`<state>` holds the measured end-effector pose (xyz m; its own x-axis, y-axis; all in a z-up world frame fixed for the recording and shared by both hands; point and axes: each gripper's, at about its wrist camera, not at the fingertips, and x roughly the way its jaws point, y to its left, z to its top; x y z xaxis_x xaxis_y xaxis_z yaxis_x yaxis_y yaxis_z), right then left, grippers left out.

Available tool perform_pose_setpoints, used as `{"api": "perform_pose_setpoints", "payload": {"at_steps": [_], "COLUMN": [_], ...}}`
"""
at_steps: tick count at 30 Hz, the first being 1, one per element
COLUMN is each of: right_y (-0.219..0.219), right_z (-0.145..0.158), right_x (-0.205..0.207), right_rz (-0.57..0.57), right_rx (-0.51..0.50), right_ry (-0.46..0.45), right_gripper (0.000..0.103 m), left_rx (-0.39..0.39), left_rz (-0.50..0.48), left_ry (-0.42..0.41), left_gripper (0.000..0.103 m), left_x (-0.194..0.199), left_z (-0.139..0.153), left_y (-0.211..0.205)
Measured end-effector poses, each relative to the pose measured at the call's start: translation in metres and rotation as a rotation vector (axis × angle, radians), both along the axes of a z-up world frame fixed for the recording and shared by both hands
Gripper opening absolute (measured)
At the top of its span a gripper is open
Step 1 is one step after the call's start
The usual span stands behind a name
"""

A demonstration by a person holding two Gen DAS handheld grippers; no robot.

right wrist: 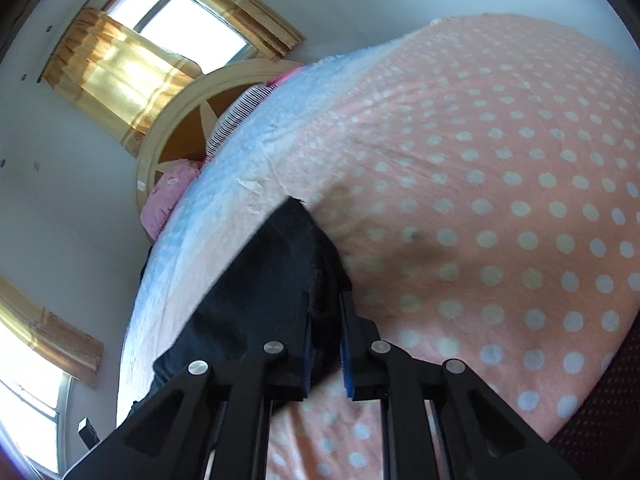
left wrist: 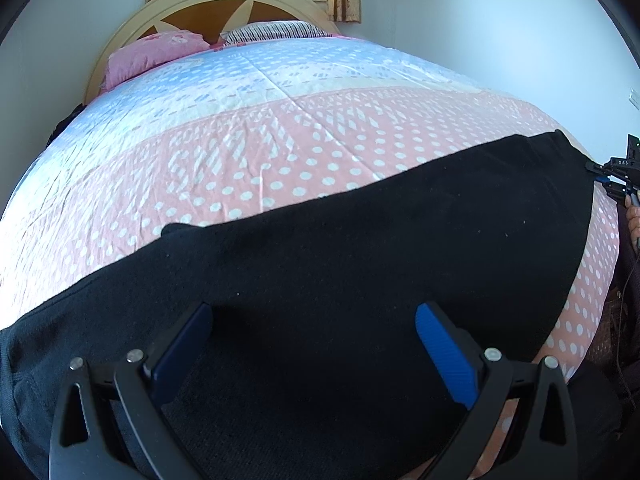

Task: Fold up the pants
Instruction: 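Lift the pants end with the right tool and fold it over the pants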

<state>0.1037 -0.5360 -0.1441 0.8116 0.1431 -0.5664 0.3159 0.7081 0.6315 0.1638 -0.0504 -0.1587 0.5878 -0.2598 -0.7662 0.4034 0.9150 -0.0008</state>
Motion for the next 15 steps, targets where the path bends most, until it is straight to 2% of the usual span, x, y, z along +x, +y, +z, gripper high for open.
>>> {"api": "perform_pose_setpoints", "payload": {"at_steps": [4,9,11,15], "right_y": [0.036,0.115,0.154,0.233], "right_z": [0.043,0.097,0.108,0.105], "right_x": [-0.003,0.009,0.018,0.029], "right_rz": [0.054,0.223,0.314,0.491], "right_rx": [-0.137,-0.357,-0.433,-0.574], "right_ry": [-0.079,-0.16,-0.176,-0.166], "right_gripper": [0.011,0.011,0.011,0.011], "left_rx": [-0.036,-0.064,-0.091,-0.139], "left_rz": [-0.002,-0.035,-0.047,-0.056], "left_ry": [-0.001,-0.017,-0.016,0.0], "left_gripper": [0.103,0.103,0.103,0.103], "left_x": [-0.004,-0.014,-0.017,-0.018], "left_z": [0.004,0.016,0.02,0.024], "left_y": [0.001,-0.005,-0.006,-0.004]}}
